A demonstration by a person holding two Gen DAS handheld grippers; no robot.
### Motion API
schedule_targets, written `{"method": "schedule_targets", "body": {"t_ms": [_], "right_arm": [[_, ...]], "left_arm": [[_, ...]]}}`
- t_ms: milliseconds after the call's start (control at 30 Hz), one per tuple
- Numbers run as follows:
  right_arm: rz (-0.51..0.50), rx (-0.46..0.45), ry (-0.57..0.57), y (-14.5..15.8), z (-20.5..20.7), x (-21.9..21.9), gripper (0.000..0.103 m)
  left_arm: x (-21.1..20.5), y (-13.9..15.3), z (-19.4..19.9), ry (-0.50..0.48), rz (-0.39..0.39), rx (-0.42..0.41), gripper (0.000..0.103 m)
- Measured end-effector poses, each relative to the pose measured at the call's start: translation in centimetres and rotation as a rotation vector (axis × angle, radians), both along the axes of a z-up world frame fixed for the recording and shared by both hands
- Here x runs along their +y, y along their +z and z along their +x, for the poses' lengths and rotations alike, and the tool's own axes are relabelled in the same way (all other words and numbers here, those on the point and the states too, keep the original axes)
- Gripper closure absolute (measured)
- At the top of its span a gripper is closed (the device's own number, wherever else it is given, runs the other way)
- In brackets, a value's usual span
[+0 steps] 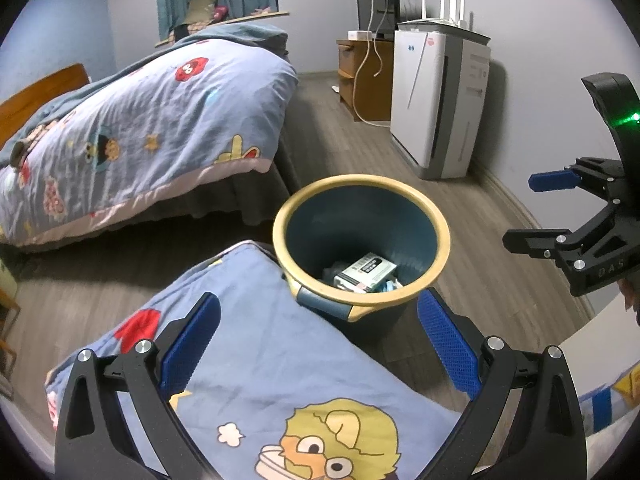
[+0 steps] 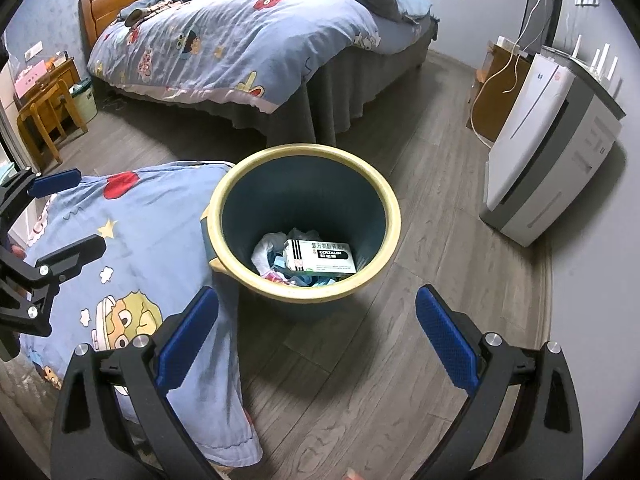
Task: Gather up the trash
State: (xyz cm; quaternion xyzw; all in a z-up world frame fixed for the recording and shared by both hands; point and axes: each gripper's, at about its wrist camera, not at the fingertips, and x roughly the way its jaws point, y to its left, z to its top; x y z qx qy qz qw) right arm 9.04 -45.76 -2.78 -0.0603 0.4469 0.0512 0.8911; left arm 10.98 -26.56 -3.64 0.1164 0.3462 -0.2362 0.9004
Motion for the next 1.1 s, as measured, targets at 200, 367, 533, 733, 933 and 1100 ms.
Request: {"method": "schedule_targets", "body": {"t_ms": [200, 367, 533, 733, 933, 1100], "right_arm": [[-0.015, 0.006, 0.007, -0.20, 0.26, 0.30, 0.006], [-0.012, 0.014, 0.008, -0.31, 0.40, 0.26, 0.006], [-0.010, 0.013, 0.006, -0.34, 0.43, 0.19, 0.006], [-0.011, 0.012, 0.005, -0.37, 0.44, 0.16, 0.006], [-0.011, 0.014, 0.001, -0.25, 0.41, 0.15, 0.006], [-0.014, 0.014, 0.002, -0.15, 0.37, 0.21, 0.006]], "left_arm": [[-0.03, -0.17, -0.05, -0.005, 0.000, 0.007, 0.005], [0.02, -0.23, 0.07, -0.007, -0.002, 0.012, 0.005], [0.05, -0.25, 0.06, -0.008, -0.002, 0.013, 0.005], [-0.04, -0.23, 0.06, -0.006, -0.001, 0.012, 0.005], [-0.11, -0.30, 0.05, -0.006, -0.002, 0.014, 0.005], [-0.04, -0.24, 0.05, -0.007, -0.002, 0.013, 0.005]]}}
